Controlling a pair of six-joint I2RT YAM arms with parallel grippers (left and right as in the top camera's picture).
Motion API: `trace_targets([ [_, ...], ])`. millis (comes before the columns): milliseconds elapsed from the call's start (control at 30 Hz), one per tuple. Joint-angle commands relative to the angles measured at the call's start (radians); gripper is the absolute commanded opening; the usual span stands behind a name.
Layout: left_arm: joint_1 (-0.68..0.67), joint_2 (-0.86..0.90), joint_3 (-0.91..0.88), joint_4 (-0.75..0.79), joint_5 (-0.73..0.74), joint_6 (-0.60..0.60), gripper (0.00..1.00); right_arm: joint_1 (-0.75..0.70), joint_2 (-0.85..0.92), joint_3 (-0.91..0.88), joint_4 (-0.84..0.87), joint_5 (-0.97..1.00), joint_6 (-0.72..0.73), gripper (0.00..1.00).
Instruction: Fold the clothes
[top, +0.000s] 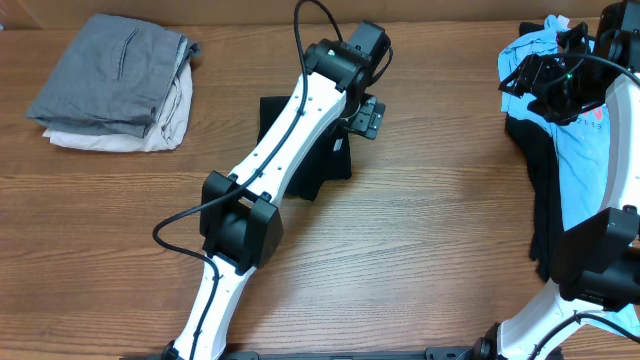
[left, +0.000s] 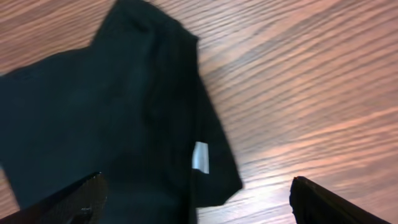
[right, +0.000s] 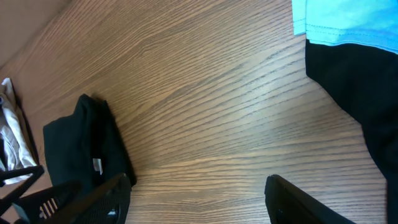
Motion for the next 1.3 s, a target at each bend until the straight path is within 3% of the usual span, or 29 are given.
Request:
trace_targets([
  [0, -0.007, -0.006, -0.018, 0.0, -0.069, -0.003, 0.97, 0.001, -0.001, -0.005, 0.008, 0.006, -0.007, 0.73],
  [600, -0.009, 0.122, -0.062, 0.095, -0.045, 0.034, 0.95, 0.002, -0.001, -0.005, -0.003, 0.006, -0.004, 0.74],
  [1000, -0.05, 0.233, -0.062, 0.052, -0.051, 0.056, 0.86, 0.002, -0.001, -0.005, -0.012, 0.006, -0.004, 0.74],
  [1100, -0.053, 0.251, -0.062, 0.029, -0.08, 0.057, 0.81, 0.002, -0.001, -0.005, -0.014, 0.006, -0.004, 0.74],
  [1200, -0.053, 0.267, -0.062, 0.006, -0.115, 0.056, 0.68, 0.002, -0.001, -0.005, -0.016, 0.006, -0.004, 0.74],
  [1267, -0.051, 0.271, -0.062, -0.015, -0.138, 0.057, 0.41, 0.002, -0.001, -0.005, -0.019, 0.006, -0.004, 0.74],
])
